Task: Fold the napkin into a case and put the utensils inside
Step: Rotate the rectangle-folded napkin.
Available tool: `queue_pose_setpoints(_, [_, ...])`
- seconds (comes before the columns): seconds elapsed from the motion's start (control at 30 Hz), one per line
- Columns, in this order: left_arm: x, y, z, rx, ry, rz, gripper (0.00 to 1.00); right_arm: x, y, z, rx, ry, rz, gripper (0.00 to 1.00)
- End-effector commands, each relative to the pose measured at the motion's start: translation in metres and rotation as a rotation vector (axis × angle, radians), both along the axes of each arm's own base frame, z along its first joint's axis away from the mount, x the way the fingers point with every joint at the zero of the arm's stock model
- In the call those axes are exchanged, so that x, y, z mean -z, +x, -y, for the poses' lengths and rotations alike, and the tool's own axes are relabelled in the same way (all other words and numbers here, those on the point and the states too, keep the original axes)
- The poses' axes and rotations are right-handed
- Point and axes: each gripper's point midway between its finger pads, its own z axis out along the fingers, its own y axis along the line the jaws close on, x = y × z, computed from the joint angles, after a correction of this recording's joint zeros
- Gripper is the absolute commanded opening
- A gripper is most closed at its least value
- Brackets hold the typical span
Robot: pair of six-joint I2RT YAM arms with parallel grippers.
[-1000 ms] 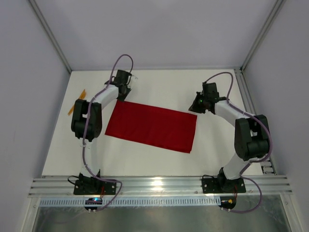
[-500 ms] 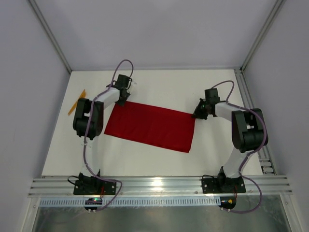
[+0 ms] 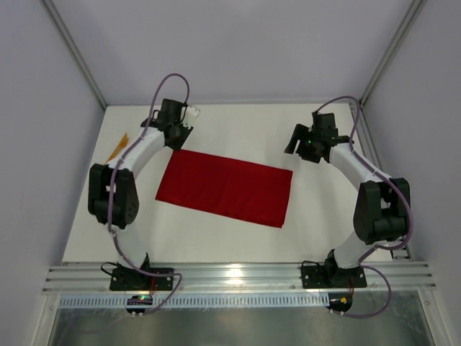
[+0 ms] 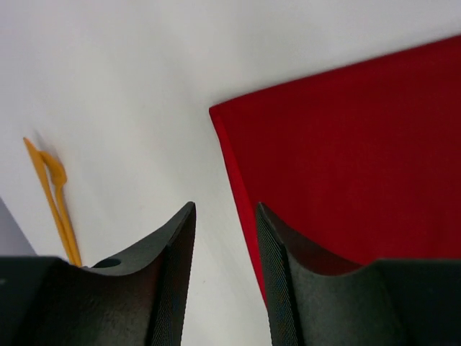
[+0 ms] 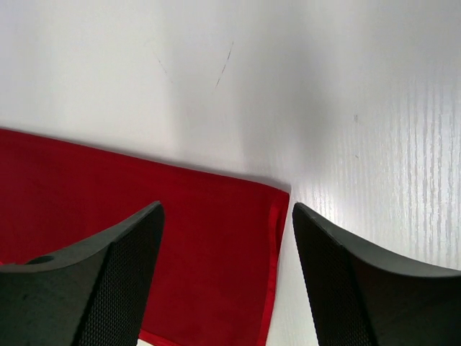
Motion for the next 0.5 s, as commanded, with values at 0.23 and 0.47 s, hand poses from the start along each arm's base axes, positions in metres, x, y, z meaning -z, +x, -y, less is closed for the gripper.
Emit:
queue_pose_setpoints(0.23, [0.018,-0.109,-0.018,0.049,-0.016,-0.143,0.54,0.060,0.003,-0.004,-0.091,-0.022,-0.167,0.59])
queue_pose_setpoints(0.47, [0.066,-0.155,-0.032,0.057,0.055,-0.304,0.53,0.075,-0.012,-0.013,-0.147,0.025,-0.198,0.36])
